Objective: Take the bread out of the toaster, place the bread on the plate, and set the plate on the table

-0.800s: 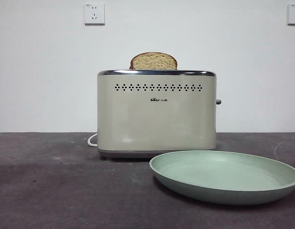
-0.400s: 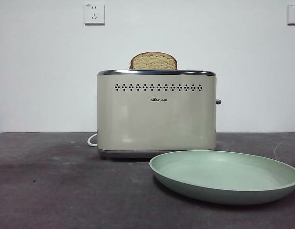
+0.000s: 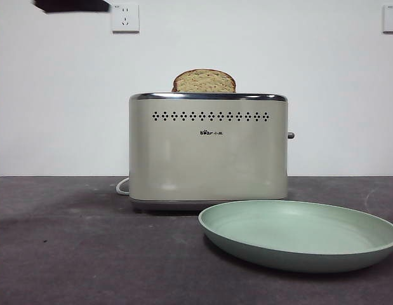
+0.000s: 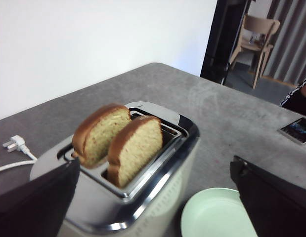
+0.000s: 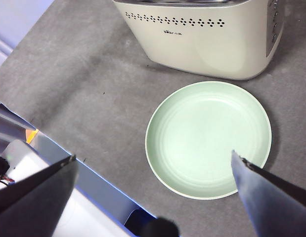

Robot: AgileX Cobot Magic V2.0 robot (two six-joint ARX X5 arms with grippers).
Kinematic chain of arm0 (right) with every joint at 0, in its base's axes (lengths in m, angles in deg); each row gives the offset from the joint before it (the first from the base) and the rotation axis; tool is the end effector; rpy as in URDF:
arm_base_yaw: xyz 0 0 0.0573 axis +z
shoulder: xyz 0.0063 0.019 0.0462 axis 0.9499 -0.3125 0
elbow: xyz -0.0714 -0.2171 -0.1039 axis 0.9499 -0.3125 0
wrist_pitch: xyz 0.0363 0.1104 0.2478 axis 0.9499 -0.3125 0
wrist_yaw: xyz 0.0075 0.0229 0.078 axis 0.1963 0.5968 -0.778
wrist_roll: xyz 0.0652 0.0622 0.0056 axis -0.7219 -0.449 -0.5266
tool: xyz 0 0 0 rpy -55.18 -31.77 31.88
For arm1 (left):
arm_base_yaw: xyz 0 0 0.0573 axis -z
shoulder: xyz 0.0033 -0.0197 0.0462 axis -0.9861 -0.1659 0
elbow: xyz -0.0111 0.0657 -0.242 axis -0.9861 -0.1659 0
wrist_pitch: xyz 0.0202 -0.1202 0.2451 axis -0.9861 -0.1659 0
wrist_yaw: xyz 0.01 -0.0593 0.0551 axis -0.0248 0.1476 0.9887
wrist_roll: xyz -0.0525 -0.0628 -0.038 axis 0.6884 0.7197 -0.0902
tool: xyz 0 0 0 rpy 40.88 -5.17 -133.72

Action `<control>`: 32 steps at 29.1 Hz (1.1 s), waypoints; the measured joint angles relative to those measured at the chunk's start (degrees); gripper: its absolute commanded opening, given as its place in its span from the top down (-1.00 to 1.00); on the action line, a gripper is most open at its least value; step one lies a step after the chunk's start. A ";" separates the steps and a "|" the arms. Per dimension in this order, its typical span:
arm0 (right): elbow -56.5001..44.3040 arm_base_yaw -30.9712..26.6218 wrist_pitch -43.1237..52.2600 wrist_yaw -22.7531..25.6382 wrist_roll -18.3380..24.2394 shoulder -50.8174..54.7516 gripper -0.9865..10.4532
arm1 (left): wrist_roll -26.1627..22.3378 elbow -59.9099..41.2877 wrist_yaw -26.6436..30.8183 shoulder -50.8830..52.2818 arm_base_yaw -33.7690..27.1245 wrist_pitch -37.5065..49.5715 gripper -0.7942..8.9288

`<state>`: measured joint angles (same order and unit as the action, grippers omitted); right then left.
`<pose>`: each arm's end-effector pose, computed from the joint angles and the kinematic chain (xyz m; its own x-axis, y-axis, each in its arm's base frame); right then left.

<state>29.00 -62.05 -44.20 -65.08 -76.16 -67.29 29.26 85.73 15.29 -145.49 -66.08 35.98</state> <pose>0.1681 0.0708 0.3044 0.5157 0.6266 -0.5843 -0.5546 0.7639 0.3298 0.3134 -0.1295 0.3249 0.5883 -0.7816 -0.2072 0.7861 0.6129 -0.0798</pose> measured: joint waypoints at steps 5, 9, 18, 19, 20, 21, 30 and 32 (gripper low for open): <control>0.00 0.00 -0.02 0.02 0.00 0.00 -0.13 | -2.97 6.29 0.72 -9.53 3.02 0.00 -0.26; 0.00 0.00 -0.02 0.17 0.00 0.00 -0.13 | -5.55 9.77 2.93 -15.43 5.46 1.42 -0.26; 0.00 0.00 -1.31 0.59 0.00 0.00 -0.12 | -9.11 12.57 7.56 -24.55 8.70 3.50 -0.26; 0.00 0.00 -1.33 0.61 0.00 0.00 -0.12 | -9.25 12.57 7.58 -25.20 8.92 4.09 -0.26; 0.00 0.00 -1.33 0.63 0.00 0.00 -0.12 | -9.29 12.57 7.58 -25.81 9.05 4.63 -0.26; 0.00 0.00 -1.33 0.66 0.00 0.00 -0.12 | -9.38 12.57 7.61 -26.29 9.14 4.76 -0.25; 0.00 0.00 -1.42 0.72 0.02 0.00 -0.12 | -9.68 12.57 10.58 -28.02 10.49 5.53 0.60; 0.00 0.00 -1.42 0.72 0.02 0.00 -0.12 | -9.68 12.57 10.60 -28.00 10.56 5.55 0.87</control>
<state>29.00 -62.05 -45.62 -64.36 -76.13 -67.29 19.58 98.30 25.89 -173.49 -55.52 41.53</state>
